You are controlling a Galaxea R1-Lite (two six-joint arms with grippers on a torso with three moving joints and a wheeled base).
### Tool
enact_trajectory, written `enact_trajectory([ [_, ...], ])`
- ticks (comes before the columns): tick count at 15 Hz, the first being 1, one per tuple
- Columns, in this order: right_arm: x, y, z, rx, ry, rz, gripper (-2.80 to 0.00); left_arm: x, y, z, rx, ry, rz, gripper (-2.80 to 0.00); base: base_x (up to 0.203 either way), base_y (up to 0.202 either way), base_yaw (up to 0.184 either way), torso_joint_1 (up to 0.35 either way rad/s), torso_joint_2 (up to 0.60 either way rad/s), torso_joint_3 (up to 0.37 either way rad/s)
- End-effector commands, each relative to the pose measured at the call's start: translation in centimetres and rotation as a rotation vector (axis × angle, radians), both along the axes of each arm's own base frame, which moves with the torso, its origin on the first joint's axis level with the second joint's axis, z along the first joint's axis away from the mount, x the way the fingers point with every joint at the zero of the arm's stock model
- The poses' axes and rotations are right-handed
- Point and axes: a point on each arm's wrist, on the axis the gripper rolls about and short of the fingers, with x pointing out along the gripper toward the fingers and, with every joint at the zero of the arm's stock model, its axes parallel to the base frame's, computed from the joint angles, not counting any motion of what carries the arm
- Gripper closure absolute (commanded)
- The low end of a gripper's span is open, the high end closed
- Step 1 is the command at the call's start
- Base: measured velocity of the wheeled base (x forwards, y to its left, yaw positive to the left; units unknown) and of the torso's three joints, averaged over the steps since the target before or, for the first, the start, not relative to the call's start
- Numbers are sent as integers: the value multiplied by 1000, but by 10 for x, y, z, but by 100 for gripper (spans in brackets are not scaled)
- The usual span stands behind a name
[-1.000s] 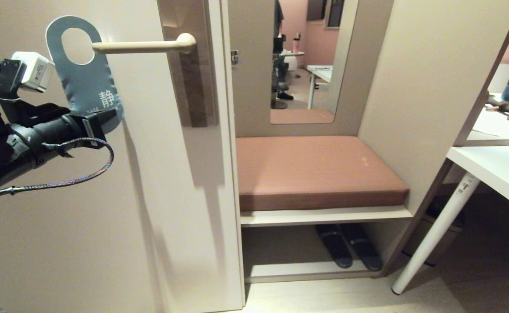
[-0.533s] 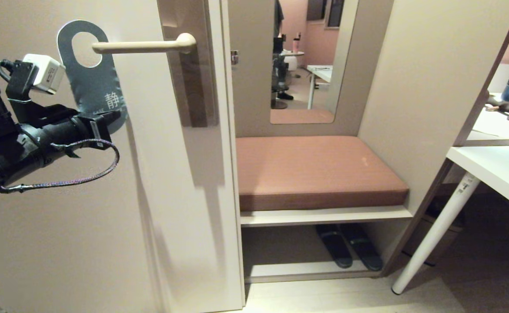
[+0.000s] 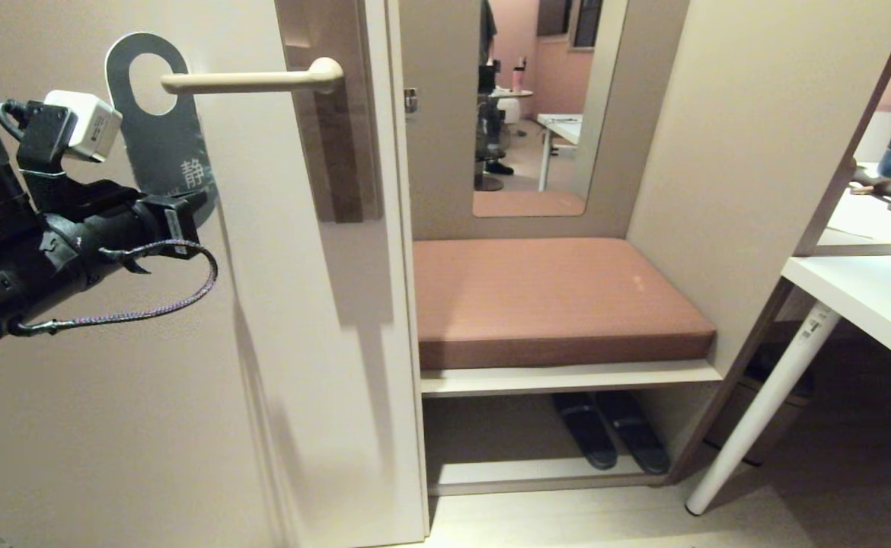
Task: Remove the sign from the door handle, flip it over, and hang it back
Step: Hang the sign back with the other side facing out
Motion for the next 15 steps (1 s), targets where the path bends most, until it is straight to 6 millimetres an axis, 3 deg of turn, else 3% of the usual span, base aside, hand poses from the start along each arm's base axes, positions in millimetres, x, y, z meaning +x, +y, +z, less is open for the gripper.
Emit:
enact_trajectory([
  [1, 0, 0, 0, 0, -1, 1, 0, -6, -8, 5, -2, -20, -9, 0, 0, 0, 0, 0, 0, 0],
  [11, 0, 0, 0, 0, 0, 1, 0, -26, -34, 12, -8, -24, 23, 0, 0, 0, 0, 0, 0, 0],
  [15, 0, 0, 0, 0, -1, 1, 0, -32, -61, 9, -7, -14, 12, 0, 0, 0, 0, 0, 0, 0],
])
